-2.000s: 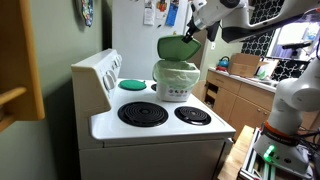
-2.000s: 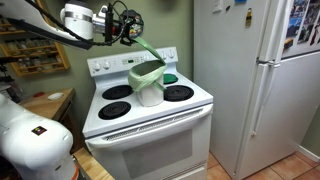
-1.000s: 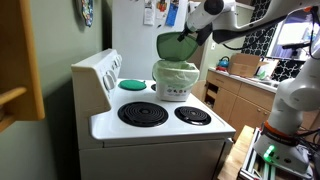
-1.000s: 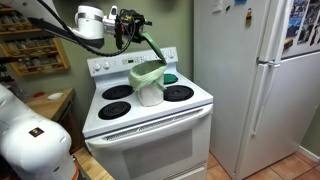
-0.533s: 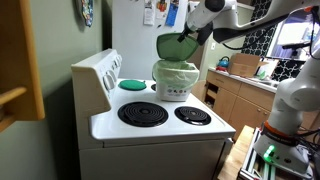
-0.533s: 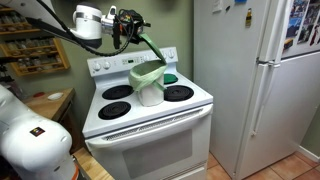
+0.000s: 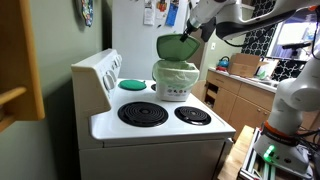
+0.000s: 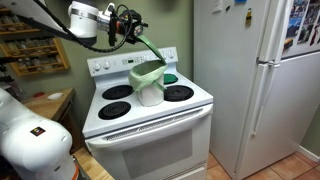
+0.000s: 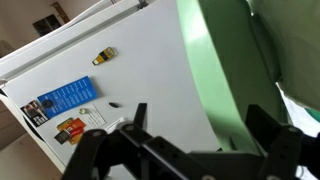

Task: Open the lid of the bin on the stove

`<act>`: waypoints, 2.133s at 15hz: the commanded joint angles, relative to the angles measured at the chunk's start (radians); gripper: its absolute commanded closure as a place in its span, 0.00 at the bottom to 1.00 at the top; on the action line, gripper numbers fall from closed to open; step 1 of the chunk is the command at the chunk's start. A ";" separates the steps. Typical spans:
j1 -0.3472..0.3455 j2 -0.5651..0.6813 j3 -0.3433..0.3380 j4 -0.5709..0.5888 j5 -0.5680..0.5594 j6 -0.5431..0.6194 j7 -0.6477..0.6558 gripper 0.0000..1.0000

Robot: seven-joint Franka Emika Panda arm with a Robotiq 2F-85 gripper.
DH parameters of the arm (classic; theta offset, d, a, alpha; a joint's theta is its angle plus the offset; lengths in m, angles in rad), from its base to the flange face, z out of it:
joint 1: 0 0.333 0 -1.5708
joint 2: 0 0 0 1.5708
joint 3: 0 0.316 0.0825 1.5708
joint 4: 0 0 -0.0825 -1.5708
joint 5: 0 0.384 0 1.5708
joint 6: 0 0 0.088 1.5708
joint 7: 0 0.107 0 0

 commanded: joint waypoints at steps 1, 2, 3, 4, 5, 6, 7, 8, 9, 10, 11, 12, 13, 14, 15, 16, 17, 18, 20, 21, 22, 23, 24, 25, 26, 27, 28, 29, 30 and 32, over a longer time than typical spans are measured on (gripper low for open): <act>0.008 -0.020 -0.001 -0.009 0.054 -0.007 -0.067 0.00; 0.000 -0.021 0.004 -0.003 0.030 -0.005 -0.047 0.00; -0.009 -0.019 0.008 0.002 -0.007 0.006 -0.017 0.00; -0.018 -0.007 0.012 0.010 -0.037 0.008 0.031 0.00; -0.031 0.003 0.020 0.017 -0.077 -0.003 0.092 0.00; -0.044 0.014 0.027 0.027 -0.127 -0.020 0.174 0.00; -0.047 0.024 0.024 0.034 -0.152 -0.032 0.223 0.00; -0.051 0.038 0.019 0.039 -0.178 -0.038 0.276 0.00; -0.053 0.052 0.014 0.045 -0.201 -0.042 0.316 0.00; -0.053 0.067 0.012 0.054 -0.221 -0.049 0.356 0.00; -0.050 0.080 0.011 0.060 -0.234 -0.054 0.390 0.00; -0.048 0.090 0.010 0.064 -0.249 -0.059 0.418 0.00; -0.046 0.102 0.010 0.069 -0.272 -0.061 0.452 0.00; -0.042 0.110 0.008 0.073 -0.277 -0.064 0.470 0.00; -0.040 0.117 0.006 0.076 -0.283 -0.064 0.486 0.00; -0.038 0.121 0.004 0.078 -0.286 -0.065 0.501 0.00; -0.039 0.124 0.004 0.083 -0.296 -0.066 0.512 0.00; -0.042 0.126 0.002 0.089 -0.308 -0.074 0.526 0.00; -0.043 0.125 0.001 0.099 -0.333 -0.092 0.560 0.00; -0.042 0.122 0.003 0.102 -0.352 -0.105 0.582 0.00; -0.040 0.122 0.003 0.104 -0.367 -0.113 0.601 0.00; -0.038 0.123 0.001 0.107 -0.375 -0.117 0.613 0.00; -0.037 0.124 0.002 0.107 -0.382 -0.125 0.620 0.00; -0.035 0.125 0.000 0.107 -0.379 -0.124 0.622 0.00; -0.030 0.124 -0.003 0.103 -0.369 -0.110 0.606 0.00; -0.027 0.124 -0.004 0.099 -0.357 -0.105 0.584 0.00; -0.022 0.124 -0.006 0.093 -0.340 -0.096 0.555 0.00; -0.017 0.124 -0.007 0.091 -0.334 -0.085 0.538 0.00; -0.013 0.122 -0.007 0.089 -0.323 -0.084 0.510 0.00; -0.004 0.115 -0.008 0.087 -0.300 -0.075 0.454 0.00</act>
